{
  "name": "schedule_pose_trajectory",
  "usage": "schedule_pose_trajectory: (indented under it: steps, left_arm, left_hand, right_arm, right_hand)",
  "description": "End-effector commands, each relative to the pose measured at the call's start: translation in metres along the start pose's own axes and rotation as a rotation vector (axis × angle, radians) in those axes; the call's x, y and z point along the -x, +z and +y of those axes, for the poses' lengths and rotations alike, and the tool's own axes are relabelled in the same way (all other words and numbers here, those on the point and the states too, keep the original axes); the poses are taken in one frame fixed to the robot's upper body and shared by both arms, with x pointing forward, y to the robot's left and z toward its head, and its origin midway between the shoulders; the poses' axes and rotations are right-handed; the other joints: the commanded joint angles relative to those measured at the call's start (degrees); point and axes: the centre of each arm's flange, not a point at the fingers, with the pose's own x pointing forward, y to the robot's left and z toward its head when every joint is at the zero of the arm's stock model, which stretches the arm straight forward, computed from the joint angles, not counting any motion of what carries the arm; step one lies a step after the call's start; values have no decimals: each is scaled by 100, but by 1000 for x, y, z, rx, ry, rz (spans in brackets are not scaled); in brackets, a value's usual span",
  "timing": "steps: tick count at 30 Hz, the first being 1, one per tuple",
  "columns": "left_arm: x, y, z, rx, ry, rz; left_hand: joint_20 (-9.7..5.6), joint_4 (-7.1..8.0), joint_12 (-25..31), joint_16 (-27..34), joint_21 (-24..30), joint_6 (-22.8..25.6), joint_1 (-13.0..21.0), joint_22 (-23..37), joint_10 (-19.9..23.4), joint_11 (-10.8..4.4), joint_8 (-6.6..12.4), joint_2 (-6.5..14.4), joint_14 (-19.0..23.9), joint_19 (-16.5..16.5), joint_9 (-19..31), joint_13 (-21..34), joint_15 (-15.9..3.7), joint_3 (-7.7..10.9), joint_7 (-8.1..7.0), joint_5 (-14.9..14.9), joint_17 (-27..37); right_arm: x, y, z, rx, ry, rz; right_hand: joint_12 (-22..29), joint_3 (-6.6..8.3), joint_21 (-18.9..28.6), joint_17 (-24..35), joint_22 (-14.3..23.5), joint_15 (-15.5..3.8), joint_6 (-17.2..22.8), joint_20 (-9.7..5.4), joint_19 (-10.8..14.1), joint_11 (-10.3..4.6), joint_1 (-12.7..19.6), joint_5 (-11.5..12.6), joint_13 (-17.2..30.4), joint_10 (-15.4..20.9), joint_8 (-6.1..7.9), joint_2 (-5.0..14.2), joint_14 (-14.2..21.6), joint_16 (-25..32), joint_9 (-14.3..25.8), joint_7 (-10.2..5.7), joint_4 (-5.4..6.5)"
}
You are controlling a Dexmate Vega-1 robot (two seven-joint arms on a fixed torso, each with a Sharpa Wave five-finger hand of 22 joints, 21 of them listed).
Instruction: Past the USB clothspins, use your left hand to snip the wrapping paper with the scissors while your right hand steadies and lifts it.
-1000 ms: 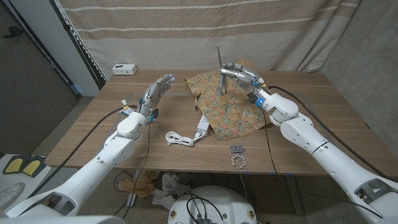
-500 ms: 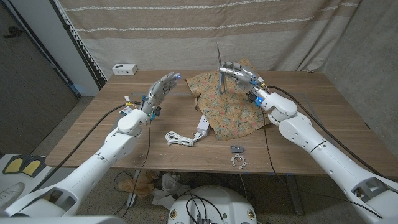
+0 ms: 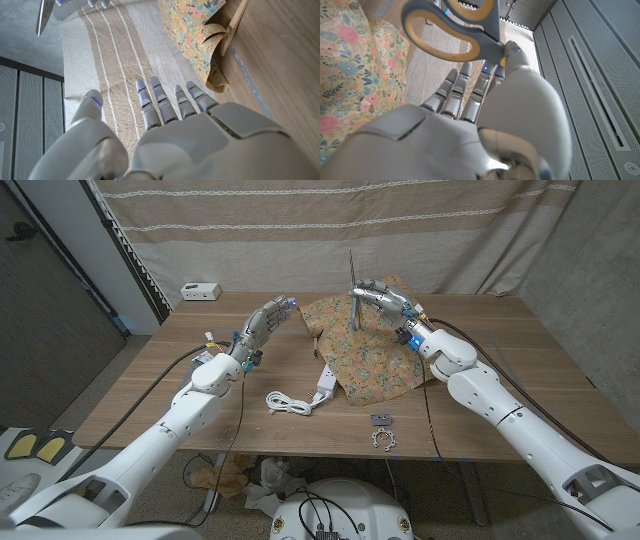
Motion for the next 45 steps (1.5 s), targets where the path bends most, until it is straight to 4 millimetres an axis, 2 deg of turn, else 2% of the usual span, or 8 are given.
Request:
schedule_pose_trajectory:
  steps: [1, 4, 5, 15, 23, 29, 42, 45]
  left_arm:
    - [-2, -2, -2, 9, -11, 3]
    - [-2, -3, -2, 11, -11, 5]
    - [-2, -4, -2, 11, -11, 5]
    - [-3, -6, -1, 15, -8, 7]
    - [-3, -6, -1, 17, -1, 7]
    - [-3, -6, 0, 17, 3, 9]
    - [-3, -8, -1, 22, 7, 10]
    - [-3, -9, -1, 24, 7, 10]
  left_hand:
    - [15, 21, -13, 6, 12, 6, 39, 26, 31, -27, -8, -9, -20, -8, 19, 31, -516, -23, 19, 0, 36]
    - [40, 23, -12, 3, 11, 21, 37, 27, 39, -33, -9, -7, -30, -14, 18, 31, -520, -26, 19, -2, 37]
    - [46, 24, -13, 0, 12, 24, 36, 27, 42, -33, -11, -7, -38, -15, 18, 31, -521, -27, 20, -3, 37]
    - [73, 32, -25, -1, 14, 18, 25, 30, 32, -26, -39, -1, -56, -22, 15, 31, -499, -38, 30, -11, 38]
    - [73, 38, -34, -3, 18, 10, 18, 31, 25, -36, -60, 3, -71, -22, 14, 32, -497, -45, 17, -16, 39]
    - [88, 41, -36, 2, 21, 23, 12, 33, 31, -58, -70, 7, -67, -21, 13, 32, -491, -51, 7, -20, 39]
    - [112, 47, -42, 10, 25, 34, 3, 35, 38, -52, -92, 14, -59, -23, 12, 32, -497, -60, 5, -27, 40]
    - [122, 48, -44, 10, 23, 35, 1, 36, 37, -46, -97, 15, -60, -31, 12, 32, -496, -62, 6, -29, 40]
  right_arm:
    - [-2, -4, 1, -30, -1, 1]
    - [-3, -5, 1, -41, 2, 0]
    - [-3, -6, 1, -41, -3, -1]
    - [-3, -11, 1, -87, -9, 23]
    - [-5, -14, 2, -124, -6, 33]
    - [-6, -16, 2, -139, 0, 36]
    - [-6, -20, 1, -160, 4, 53]
    - [-7, -20, 2, -167, 13, 66]
  right_hand:
    - [-210, -202, 1357, 1016, 1353, -1032, 618, -459, -354, -522, 312, 144, 88, 1186, -145, 110, -15, 811, 32, -473, 5]
    - [-358, -359, 2326, 1662, 2170, -1003, 676, -664, -505, -536, 283, 203, 137, 1273, -209, 101, -137, 1485, 69, -469, 54]
    - [-377, -376, 2442, 1737, 2236, -1000, 684, -694, -502, -534, 279, 213, 144, 1288, -220, 108, -150, 1581, 68, -466, 61]
    - [-395, -395, 2638, 1804, 2158, -1023, 706, -705, -395, -483, 334, 250, 146, 1424, -222, 118, -258, 1714, 106, -372, 37]
    - [-480, -481, 2987, 2186, 2050, -990, 723, -806, -174, -467, 315, 272, 129, 1501, -285, 71, 164, 2365, 78, -322, 46]
    - [-523, -503, 3157, 2412, 2004, -980, 755, -835, -61, -452, 335, 279, 139, 1514, -302, 71, 215, 2670, 79, -314, 38]
    - [-541, -508, 3284, 2382, 1957, -993, 790, -786, -58, -425, 367, 283, 148, 1571, -314, 89, 170, 2758, 78, -298, 30]
    - [-565, -496, 3298, 2303, 1912, -1010, 797, -684, -284, -446, 426, 294, 156, 1585, -331, 95, 2, 2685, 79, -298, 3]
